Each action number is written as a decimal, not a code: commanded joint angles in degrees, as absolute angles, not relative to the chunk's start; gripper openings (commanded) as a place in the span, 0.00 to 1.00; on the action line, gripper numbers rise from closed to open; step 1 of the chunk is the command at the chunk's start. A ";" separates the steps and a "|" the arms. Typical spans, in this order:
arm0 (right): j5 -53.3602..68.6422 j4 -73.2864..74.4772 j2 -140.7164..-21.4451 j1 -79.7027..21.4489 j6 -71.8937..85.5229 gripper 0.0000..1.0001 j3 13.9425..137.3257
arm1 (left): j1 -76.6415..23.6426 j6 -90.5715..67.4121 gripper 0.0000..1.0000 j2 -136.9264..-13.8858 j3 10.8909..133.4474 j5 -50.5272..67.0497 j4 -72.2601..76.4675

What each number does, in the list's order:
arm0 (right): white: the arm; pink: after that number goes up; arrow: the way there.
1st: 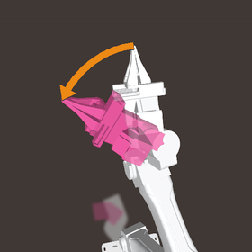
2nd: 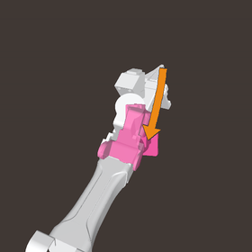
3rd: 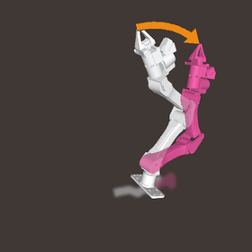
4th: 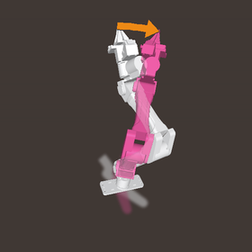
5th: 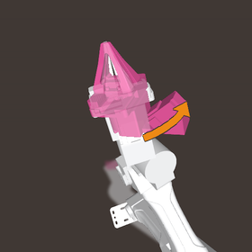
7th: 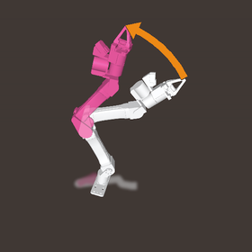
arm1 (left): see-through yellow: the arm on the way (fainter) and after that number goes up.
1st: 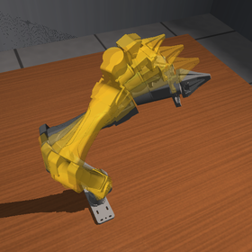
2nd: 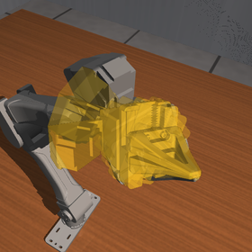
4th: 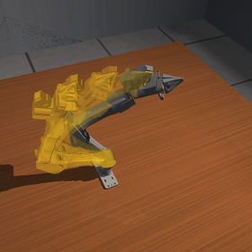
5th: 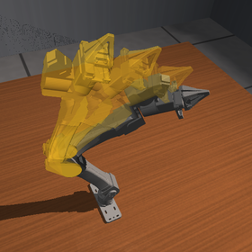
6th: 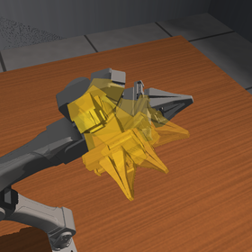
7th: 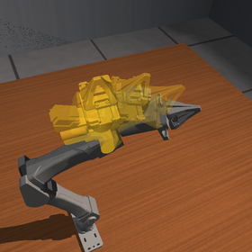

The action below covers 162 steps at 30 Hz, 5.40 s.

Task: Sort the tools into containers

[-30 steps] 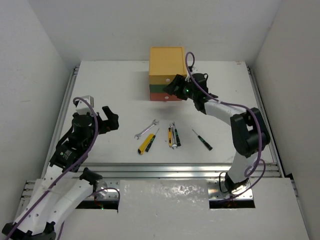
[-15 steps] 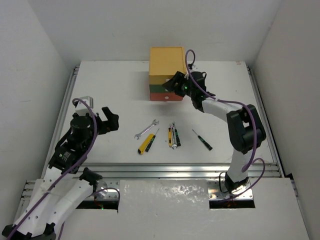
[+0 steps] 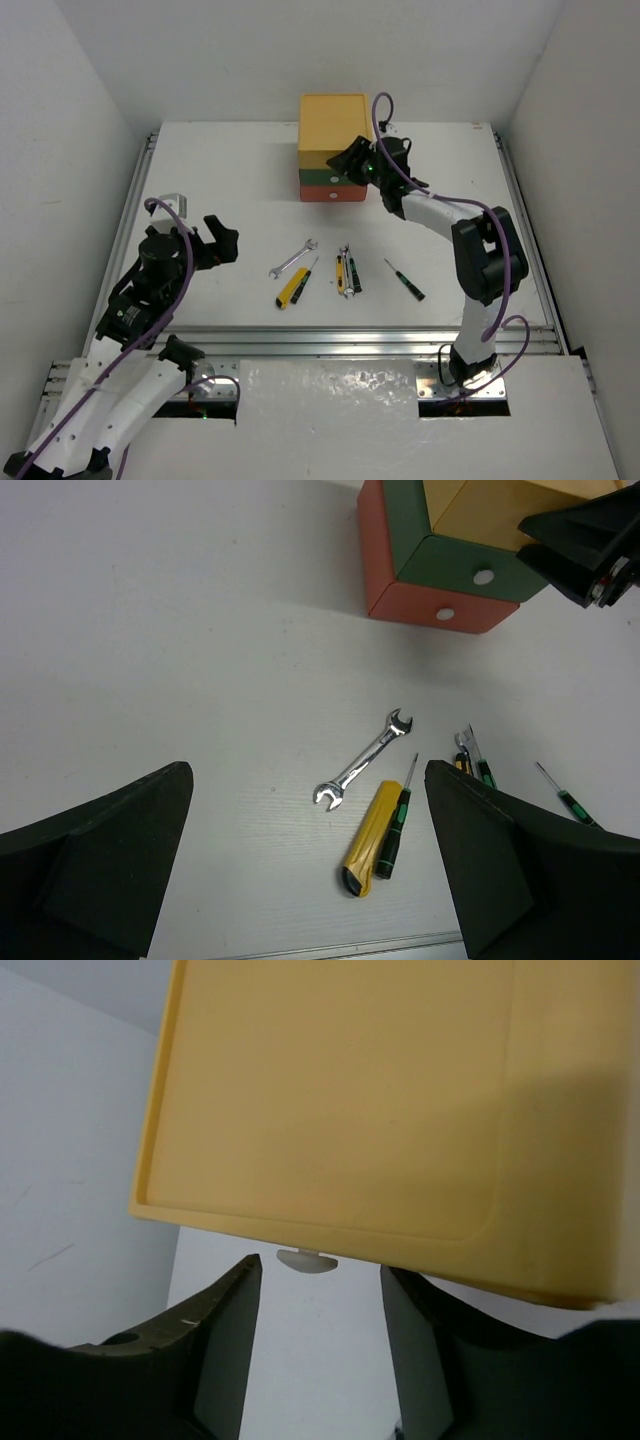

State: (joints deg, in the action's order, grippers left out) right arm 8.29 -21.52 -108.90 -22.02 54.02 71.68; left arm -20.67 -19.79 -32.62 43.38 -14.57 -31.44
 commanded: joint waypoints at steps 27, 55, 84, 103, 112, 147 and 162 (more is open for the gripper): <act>4.48 -27.16 -102.57 -24.78 55.37 0.15 67.24 | -20.92 -19.16 1.00 -31.90 43.24 -13.54 -28.56; -1.84 -16.26 -108.37 -24.70 52.30 0.43 77.78 | -20.92 -19.07 1.00 -31.64 43.15 -13.01 -28.48; -0.26 -23.37 -99.85 -25.84 55.89 0.15 63.56 | -20.92 -18.90 1.00 -31.73 43.07 -12.04 -28.21; 3.34 -26.02 -90.00 -27.07 57.22 0.26 51.50 | -20.92 -18.98 1.00 -31.55 43.07 -12.66 -28.39; 5.54 -20.76 -82.64 -27.42 52.13 0.65 48.87 | -20.92 -19.07 1.00 -31.55 43.07 -12.57 -28.30; -18.19 20.66 -100.62 -46.05 35.33 0.40 64.24 | -20.92 -19.16 1.00 -32.26 43.07 -12.92 -28.48; -17.58 20.04 -107.05 -46.05 36.82 0.36 65.74 | -20.92 -18.90 1.00 -31.47 43.07 -11.95 -28.12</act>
